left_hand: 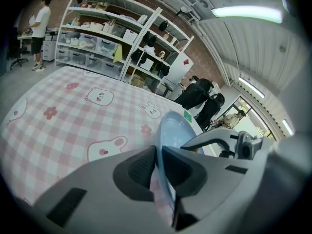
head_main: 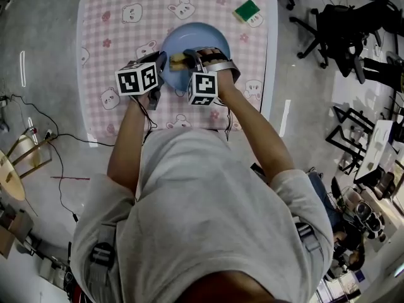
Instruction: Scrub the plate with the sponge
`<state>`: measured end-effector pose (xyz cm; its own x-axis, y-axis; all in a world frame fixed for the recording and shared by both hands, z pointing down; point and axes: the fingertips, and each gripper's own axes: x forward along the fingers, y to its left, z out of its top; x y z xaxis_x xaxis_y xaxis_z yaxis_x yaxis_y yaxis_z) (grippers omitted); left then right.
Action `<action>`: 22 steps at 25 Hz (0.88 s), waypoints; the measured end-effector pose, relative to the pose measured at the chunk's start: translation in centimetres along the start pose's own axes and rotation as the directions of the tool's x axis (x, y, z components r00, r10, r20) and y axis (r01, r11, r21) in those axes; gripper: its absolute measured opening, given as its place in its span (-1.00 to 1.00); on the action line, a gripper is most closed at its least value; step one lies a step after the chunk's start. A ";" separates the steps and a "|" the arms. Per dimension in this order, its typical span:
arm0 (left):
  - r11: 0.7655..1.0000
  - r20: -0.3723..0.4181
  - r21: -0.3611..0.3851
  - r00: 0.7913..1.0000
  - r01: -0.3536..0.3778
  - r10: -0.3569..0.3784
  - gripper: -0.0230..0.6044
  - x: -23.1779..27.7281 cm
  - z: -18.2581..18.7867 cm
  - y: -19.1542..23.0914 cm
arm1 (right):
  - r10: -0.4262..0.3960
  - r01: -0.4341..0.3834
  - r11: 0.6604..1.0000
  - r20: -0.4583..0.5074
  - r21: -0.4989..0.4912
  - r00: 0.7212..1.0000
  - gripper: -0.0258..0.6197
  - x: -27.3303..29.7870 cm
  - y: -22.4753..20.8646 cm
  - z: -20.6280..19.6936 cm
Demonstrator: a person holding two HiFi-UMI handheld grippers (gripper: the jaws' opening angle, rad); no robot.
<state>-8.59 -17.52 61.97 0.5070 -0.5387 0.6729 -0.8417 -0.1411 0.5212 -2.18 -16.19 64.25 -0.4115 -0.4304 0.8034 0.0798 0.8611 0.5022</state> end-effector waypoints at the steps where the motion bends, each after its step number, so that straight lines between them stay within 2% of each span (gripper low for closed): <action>1: 1.000 -0.002 -0.002 1.000 0.000 0.000 -0.77 0.0 0.0 0.0 | -0.013 0.013 1.000 0.002 0.002 1.000 -0.75 0.2 -0.5 0.0; 8: 0.999 -0.003 -0.029 1.000 0.022 -0.022 -0.76 -0.3 -0.6 0.2 | -0.105 0.105 0.994 -0.021 0.029 0.994 -0.75 1.7 -3.9 -0.6; 14: 0.999 -0.004 -0.037 1.000 0.010 -0.010 -0.76 0.3 -0.8 -0.3 | -0.140 0.145 0.988 -0.087 0.056 0.986 -0.75 2.4 -6.3 -4.4; 18: 0.998 -0.007 -0.055 1.000 0.004 -0.004 -0.77 0.2 -1.2 0.2 | -0.136 0.148 0.987 -0.159 0.066 0.978 -0.75 2.4 -6.5 -7.7; 22: 0.997 -0.020 -0.072 1.000 0.002 -0.003 -0.77 0.4 -1.4 0.2 | -0.104 0.115 0.992 -0.186 0.047 0.977 -0.75 1.8 -5.7 -9.6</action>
<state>-8.35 -16.61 63.06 0.5132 -0.5213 0.6818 -0.8254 -0.0821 0.5585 5.32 -24.43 65.87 -0.2414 -0.5608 0.7920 -0.0113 0.8177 0.5756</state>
